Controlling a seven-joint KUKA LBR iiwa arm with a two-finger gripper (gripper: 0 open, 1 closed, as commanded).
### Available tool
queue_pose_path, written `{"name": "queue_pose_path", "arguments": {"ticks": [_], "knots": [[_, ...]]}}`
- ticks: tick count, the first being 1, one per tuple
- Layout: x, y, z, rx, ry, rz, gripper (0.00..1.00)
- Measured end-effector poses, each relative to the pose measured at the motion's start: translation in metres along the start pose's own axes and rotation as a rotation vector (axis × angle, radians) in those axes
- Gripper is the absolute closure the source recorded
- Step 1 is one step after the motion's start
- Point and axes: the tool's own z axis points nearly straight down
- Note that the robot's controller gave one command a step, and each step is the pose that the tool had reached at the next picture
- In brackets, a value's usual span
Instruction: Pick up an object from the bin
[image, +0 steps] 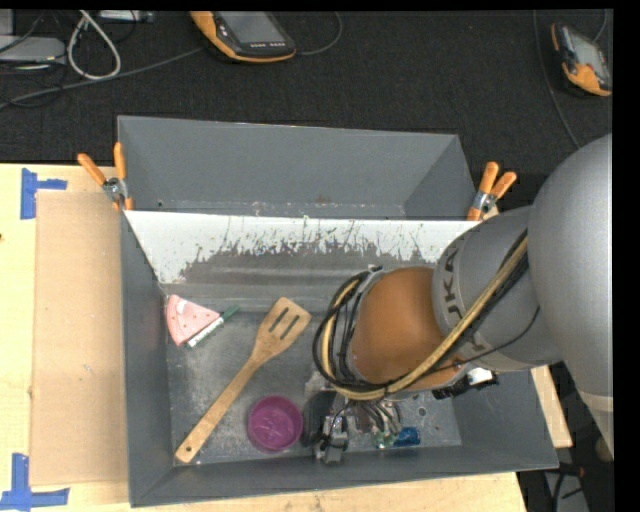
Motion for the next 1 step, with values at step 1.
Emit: {"name": "queue_pose_path", "arguments": {"ticks": [1], "knots": [[0.0002,-0.0002,0.0002,-0.001,0.0,0.006,0.0]]}}
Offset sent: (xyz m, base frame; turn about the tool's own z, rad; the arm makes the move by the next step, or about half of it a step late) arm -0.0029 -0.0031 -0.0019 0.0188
